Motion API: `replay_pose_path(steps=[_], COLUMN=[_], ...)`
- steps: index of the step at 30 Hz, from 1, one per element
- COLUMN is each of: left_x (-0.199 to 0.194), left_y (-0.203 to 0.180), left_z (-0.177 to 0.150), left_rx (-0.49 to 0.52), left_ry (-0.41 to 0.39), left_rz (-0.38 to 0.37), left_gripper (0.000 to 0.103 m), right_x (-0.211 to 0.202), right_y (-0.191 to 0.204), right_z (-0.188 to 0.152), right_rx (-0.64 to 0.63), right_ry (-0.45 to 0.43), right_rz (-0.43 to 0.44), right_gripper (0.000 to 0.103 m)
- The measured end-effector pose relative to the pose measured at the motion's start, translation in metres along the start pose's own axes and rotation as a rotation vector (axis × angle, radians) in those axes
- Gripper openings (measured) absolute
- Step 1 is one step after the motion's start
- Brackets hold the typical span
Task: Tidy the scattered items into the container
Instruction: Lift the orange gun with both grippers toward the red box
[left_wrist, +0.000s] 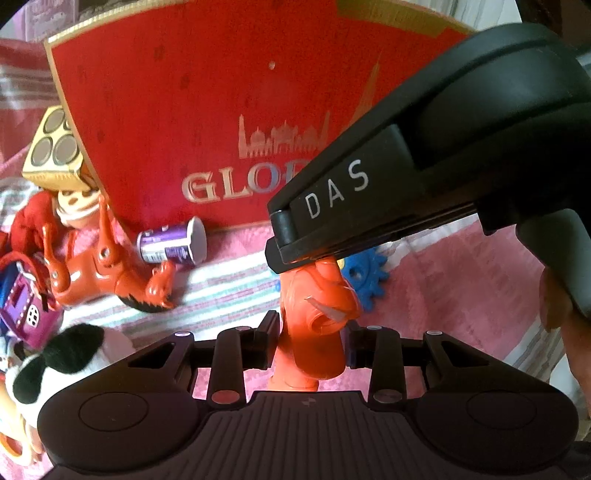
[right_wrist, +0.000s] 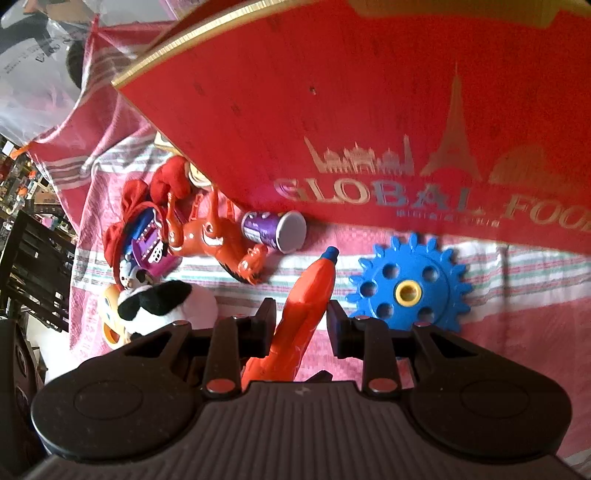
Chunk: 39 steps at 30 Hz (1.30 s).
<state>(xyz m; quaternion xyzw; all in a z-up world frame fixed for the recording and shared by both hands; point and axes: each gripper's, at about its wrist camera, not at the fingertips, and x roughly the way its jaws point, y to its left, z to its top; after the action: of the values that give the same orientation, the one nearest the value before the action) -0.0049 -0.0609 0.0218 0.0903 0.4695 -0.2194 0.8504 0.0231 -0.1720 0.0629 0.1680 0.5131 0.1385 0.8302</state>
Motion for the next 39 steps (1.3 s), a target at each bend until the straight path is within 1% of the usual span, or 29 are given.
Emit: replay_pose_path(steps=[7,12,14,17,21,24,27,30,33,36,39], left_x=[-0.021,-0.045,-0.057,-0.079,-0.108,-0.116,-0.113,-0.101,-0.086,-0.062,-0.033], left_y=[-0.004,-0.006,-0.006,-0.008,-0.017,-0.025,-0.041,-0.058,-0.079,-0.096,-0.113], left_z=[0.01,0.016,0.021,0.036,0.073,0.109,0.154,0.193,0.228,0.253,0.271], left_rx=[0.011,0.002,-0.001,0.014,0.054,0.095,0.139,0.169,0.188,0.202,0.212], left_ry=[-0.047,-0.088,-0.111,-0.169,-0.254,-0.308,-0.342,-0.351,-0.35,-0.336,-0.301], left_rz=[0.018,0.038,0.042,0.062,0.072,0.073,0.054,0.023,-0.016,-0.049,-0.068], left_gripper=[0.034,0.034,0.034,0.034,0.034,0.035,0.035,0.034,0.034,0.034,0.035], right_x=[-0.02,-0.037,-0.048,-0.069,-0.105,-0.132,-0.154,-0.171,-0.182,-0.186,-0.179], right_y=[0.007,0.018,0.025,0.035,0.04,0.035,0.02,-0.004,-0.03,-0.061,-0.086], right_z=[0.008,0.013,0.017,0.027,0.051,0.075,0.103,0.126,0.145,0.161,0.17], right_rx=[-0.033,-0.07,-0.098,-0.148,-0.198,-0.222,-0.222,-0.203,-0.174,-0.127,-0.101], right_ry=[-0.047,-0.078,-0.102,-0.155,-0.249,-0.328,-0.404,-0.458,-0.479,-0.485,-0.479], right_rz=[0.016,0.044,0.06,0.081,0.104,0.096,0.063,0.017,-0.012,-0.042,-0.088], right_gripper=[0.033,0.034,0.034,0.035,0.036,0.036,0.036,0.036,0.036,0.036,0.037])
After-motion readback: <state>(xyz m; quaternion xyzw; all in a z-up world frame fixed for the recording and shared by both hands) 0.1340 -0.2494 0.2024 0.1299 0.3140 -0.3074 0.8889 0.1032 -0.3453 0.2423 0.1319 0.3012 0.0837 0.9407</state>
